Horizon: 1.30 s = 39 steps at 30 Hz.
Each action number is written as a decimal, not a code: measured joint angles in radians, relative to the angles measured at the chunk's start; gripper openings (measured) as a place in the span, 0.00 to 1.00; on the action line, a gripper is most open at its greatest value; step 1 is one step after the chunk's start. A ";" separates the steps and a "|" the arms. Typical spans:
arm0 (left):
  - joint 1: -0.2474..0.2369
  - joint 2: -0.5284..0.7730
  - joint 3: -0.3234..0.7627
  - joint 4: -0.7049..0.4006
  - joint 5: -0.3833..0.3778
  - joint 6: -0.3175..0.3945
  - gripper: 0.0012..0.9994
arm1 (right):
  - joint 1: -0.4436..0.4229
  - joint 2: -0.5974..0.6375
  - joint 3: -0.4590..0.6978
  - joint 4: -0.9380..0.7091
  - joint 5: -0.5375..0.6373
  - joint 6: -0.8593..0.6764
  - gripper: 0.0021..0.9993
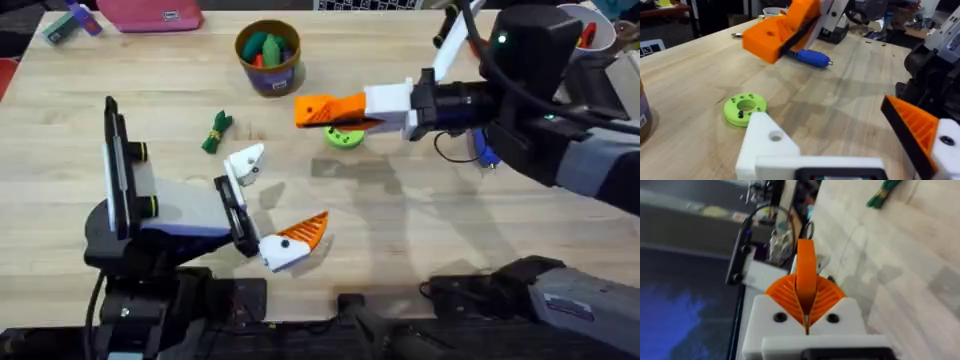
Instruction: Pick up the gripper from the table and insert it into the empty holder that is missing its gripper. Then pick up a screw, insert it into the mounting hole, and use the screwdriver to tighten it. Finally, clean up the table by picking up the vegetable and placing it into the bucket.
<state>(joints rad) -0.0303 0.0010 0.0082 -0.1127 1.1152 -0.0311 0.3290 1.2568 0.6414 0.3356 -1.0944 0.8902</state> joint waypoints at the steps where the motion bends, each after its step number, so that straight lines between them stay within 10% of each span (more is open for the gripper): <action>1: 0.000 0.000 0.000 0.000 0.000 0.000 0.99 | 0.000 0.006 -0.003 0.014 -0.033 0.004 0.01; 14: 0.000 0.000 0.000 0.000 0.000 0.000 0.99 | -0.021 0.259 -0.013 0.226 -0.384 0.075 0.01; 39: 0.000 0.000 0.000 0.000 0.000 0.000 0.99 | 0.121 0.430 0.098 0.290 -0.428 0.277 0.01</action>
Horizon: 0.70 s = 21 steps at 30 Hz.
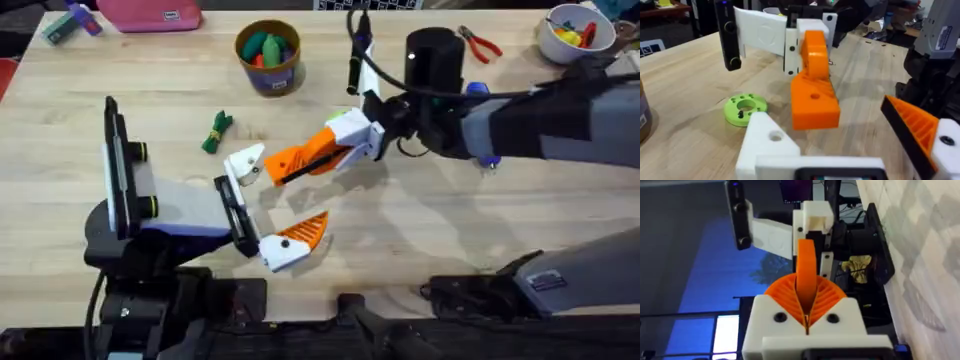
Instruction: Pick up the gripper from the table and insert it into the empty holder that is missing its gripper. Then pick up a screw, insert it into the mounting hole, and use the screwdriver to tighten it. Finally, clean up the table by picking up the vegetable and placing it into the bucket.
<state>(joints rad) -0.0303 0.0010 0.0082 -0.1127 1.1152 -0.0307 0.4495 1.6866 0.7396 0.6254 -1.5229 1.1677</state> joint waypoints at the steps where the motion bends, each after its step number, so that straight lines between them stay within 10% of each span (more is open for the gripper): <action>1: 0.000 0.000 0.000 0.000 0.000 0.000 0.99 | 0.005 0.012 0.005 0.000 0.000 0.001 0.01; 21: 0.000 0.000 0.000 0.000 -0.001 0.000 0.99 | 0.037 0.055 0.008 -0.001 0.057 -0.099 0.01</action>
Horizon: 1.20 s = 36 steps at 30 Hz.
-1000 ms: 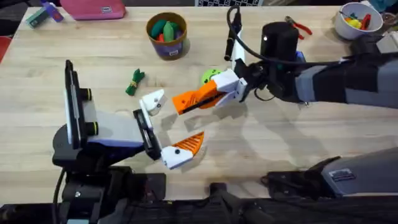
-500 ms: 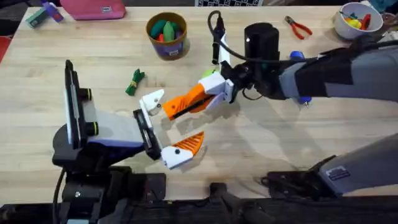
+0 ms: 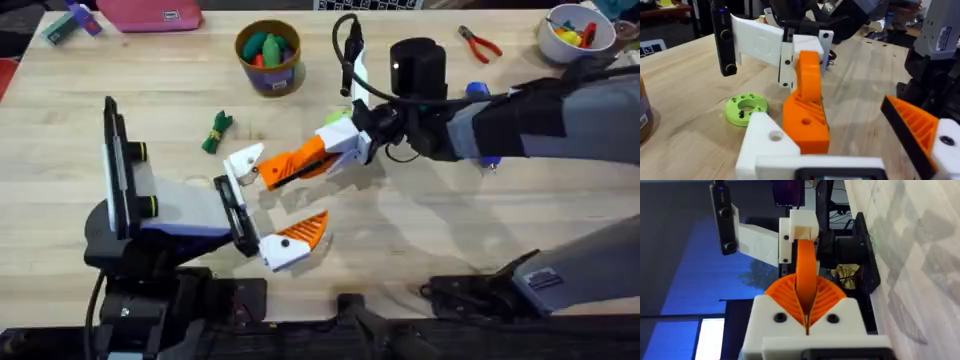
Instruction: Pick up the gripper from the table and insert it into the empty holder that is missing its gripper. Then pick up a screw, insert it into the mounting hole, and use the screwdriver to tighten it. Finally, clean up the table by picking up the vegetable and placing it into the bucket.
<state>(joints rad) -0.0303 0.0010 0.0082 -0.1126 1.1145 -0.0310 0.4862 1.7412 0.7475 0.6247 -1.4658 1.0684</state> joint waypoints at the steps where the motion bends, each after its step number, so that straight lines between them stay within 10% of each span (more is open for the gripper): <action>1: 0.000 0.000 0.000 0.000 0.000 0.000 0.99 | 0.000 0.000 0.000 0.000 0.000 -0.002 0.01; 36: 0.000 0.000 0.000 0.000 0.000 0.006 0.99 | 0.031 0.000 0.023 0.023 0.069 -0.013 0.01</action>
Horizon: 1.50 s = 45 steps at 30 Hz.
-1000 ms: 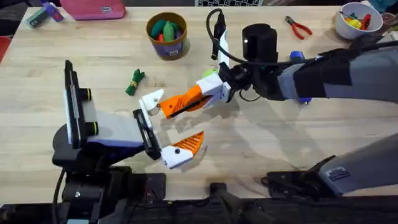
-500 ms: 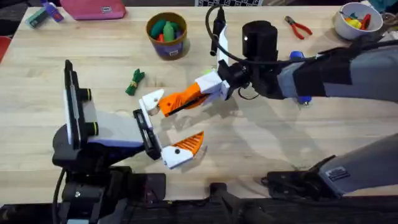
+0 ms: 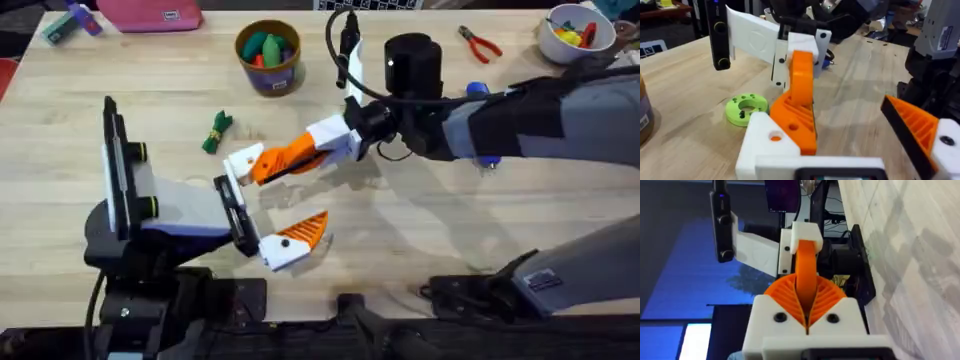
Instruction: Pick up the gripper from the table and insert it into the empty holder that is missing its gripper. Then pick up a screw, insert it into the mounting hole, and use the screwdriver to tighten it. Finally, clean up the table by picking up the vegetable and placing it into the bucket.
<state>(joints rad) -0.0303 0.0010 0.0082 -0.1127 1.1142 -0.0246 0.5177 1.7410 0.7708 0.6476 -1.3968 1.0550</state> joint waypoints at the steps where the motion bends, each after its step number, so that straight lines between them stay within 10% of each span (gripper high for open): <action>1: 0.000 0.000 0.000 0.000 0.000 0.000 0.99 | 0.001 0.000 0.000 0.000 0.006 0.002 0.01; 45: 0.001 0.000 0.000 0.000 -0.010 -0.011 0.99 | 0.061 0.000 -0.035 0.167 0.154 0.195 0.01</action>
<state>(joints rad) -0.0292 0.0010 0.0082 -0.1123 1.1038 -0.0357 0.5789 1.7411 0.7357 0.8150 -1.2428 1.2499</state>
